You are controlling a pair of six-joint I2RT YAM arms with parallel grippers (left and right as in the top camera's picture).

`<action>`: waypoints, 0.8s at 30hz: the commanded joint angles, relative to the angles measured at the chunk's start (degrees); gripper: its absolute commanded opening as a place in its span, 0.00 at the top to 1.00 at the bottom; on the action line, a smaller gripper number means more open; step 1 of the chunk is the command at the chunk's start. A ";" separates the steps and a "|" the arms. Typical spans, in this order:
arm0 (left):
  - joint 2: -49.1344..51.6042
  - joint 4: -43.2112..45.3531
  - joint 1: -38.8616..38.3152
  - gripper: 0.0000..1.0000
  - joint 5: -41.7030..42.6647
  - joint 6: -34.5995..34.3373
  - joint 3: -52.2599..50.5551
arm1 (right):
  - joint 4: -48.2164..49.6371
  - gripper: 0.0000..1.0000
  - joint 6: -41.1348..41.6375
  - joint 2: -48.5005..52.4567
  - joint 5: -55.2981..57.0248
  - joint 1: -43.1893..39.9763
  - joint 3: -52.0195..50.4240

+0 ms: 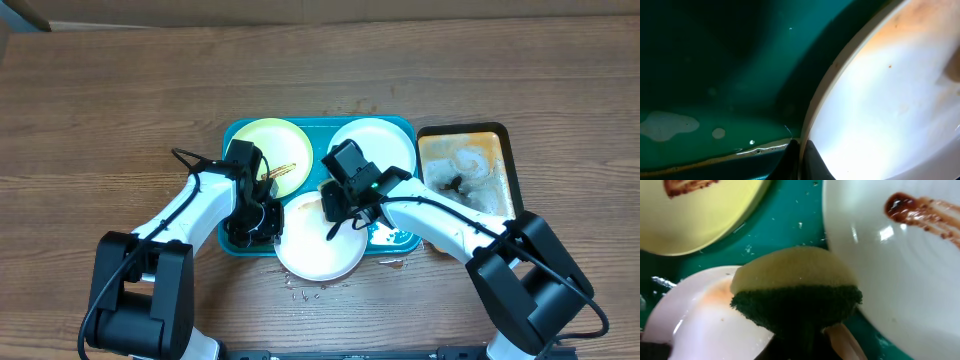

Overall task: Clean dirty plates on tray and stack at the side
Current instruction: 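Scrub the white plate with the sponge while the left gripper holds it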

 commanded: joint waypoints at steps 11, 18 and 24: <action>0.72 0.00 0.20 0.96 -2.10 -0.79 -0.83 | -10.08 0.90 -9.73 0.48 -5.68 1.99 -0.37; 0.72 -0.17 0.20 0.96 -2.08 -0.79 -0.83 | -10.45 0.90 -4.52 0.48 4.26 -1.44 1.81; 0.72 -0.13 0.20 0.96 -2.10 -0.79 -0.83 | -2.12 0.90 -6.82 0.48 -3.61 -0.94 1.81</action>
